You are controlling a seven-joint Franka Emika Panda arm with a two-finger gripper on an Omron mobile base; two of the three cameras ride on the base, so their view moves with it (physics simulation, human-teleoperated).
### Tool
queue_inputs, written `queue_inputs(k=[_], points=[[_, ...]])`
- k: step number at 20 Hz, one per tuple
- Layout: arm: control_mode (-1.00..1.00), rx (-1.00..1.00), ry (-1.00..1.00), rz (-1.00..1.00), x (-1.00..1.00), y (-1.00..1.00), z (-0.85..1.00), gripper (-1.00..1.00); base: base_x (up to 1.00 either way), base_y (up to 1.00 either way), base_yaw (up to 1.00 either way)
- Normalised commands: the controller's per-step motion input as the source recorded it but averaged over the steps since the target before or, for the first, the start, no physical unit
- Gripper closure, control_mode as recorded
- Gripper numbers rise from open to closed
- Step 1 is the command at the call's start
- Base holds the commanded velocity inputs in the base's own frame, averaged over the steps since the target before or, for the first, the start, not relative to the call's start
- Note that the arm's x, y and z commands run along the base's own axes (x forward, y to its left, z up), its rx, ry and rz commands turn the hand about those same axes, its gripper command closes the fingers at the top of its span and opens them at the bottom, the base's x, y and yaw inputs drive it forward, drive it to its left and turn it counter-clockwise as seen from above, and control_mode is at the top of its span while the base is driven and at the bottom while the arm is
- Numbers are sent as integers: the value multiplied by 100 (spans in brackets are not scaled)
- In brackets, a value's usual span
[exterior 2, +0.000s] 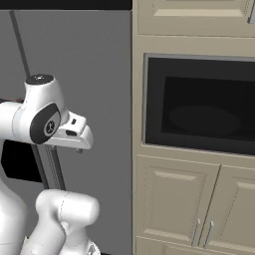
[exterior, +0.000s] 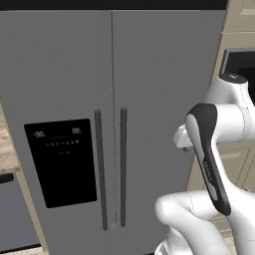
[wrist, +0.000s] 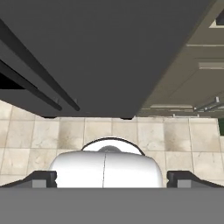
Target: Open the freezer door, pick up the ice cube tray from the freezer, and place it on the dining counter.
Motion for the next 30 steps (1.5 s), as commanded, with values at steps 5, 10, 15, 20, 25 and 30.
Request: queue_inputs(k=[5, 10, 15, 20, 25, 30], points=[[100, 0, 0, 0, 0, 0, 0, -100, 13, -1, 0], [100, 0, 0, 0, 0, 0, 0, -100, 15, -9, 0], [100, 0, 0, 0, 0, 0, 0, -100, 19, -18, 0], [100, 0, 0, 0, 0, 0, 0, -100, 18, -31, 0], [100, 0, 0, 0, 0, 0, 0, -100, 12, -34, 0], [100, 0, 0, 0, 0, 0, 0, -100, 1, -10, 0]])
